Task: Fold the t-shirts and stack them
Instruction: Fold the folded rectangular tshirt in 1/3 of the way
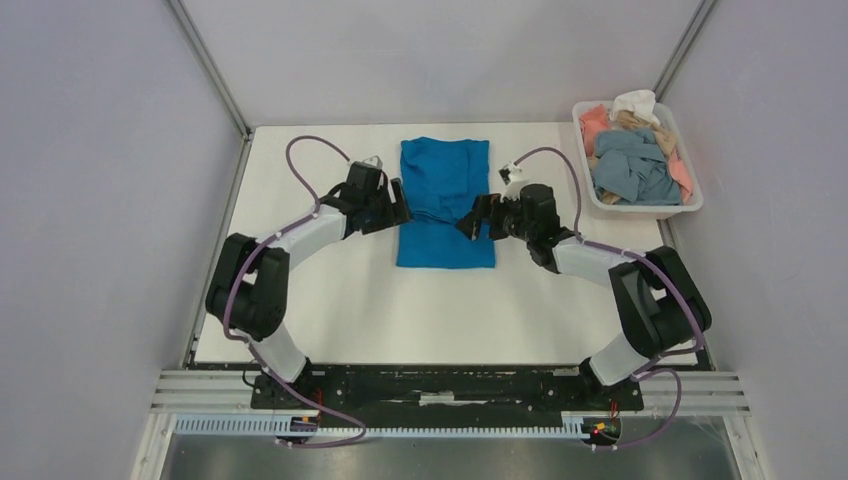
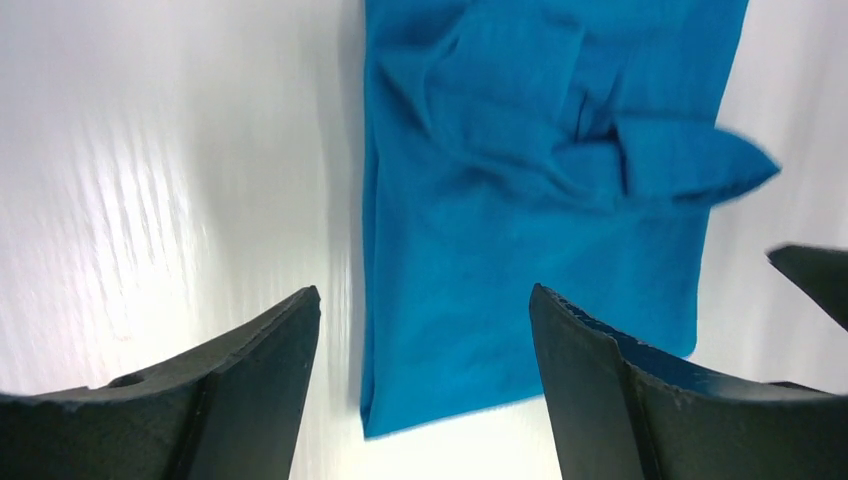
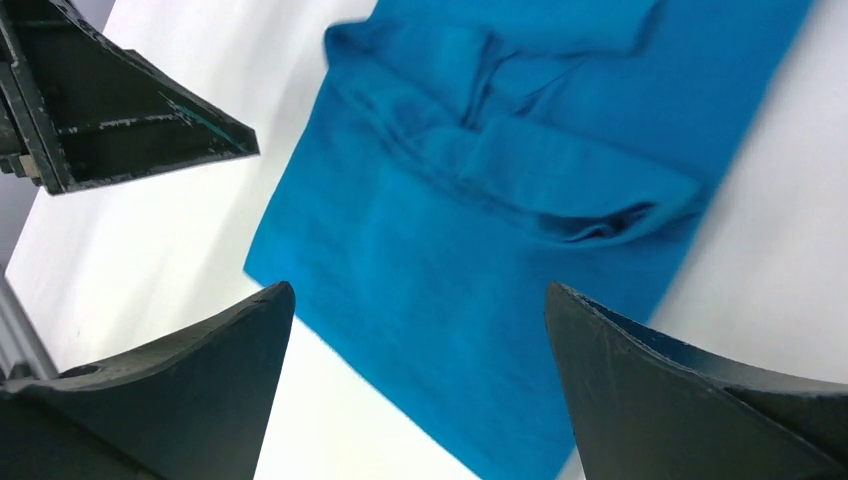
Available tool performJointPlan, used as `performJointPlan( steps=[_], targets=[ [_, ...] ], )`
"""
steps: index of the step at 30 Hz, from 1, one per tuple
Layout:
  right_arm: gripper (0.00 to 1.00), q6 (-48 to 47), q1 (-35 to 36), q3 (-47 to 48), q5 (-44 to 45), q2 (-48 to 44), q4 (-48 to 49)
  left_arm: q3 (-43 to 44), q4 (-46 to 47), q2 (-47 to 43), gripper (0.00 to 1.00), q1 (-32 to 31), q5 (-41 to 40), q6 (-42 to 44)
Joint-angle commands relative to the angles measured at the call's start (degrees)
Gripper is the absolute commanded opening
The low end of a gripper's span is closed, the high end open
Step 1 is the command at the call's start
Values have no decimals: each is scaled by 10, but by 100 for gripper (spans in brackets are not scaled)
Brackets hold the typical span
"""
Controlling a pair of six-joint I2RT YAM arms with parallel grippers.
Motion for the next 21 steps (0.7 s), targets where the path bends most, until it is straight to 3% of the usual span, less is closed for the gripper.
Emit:
performJointPlan(
  steps=[1, 9, 15, 21],
  targets=[
    [98, -21, 34, 24, -48, 43, 26, -91, 70, -65, 83, -7, 81, -35],
    [98, -15, 37, 143, -21, 171, -6, -186, 77, -133, 84, -11, 57, -55],
    [98, -28, 32, 242, 42, 240, -27, -197, 73, -139, 84, -11, 52, -55],
    [98, -37, 11, 370, 44, 339, -35, -205, 69, -142, 85, -11, 53, -57]
  ],
)
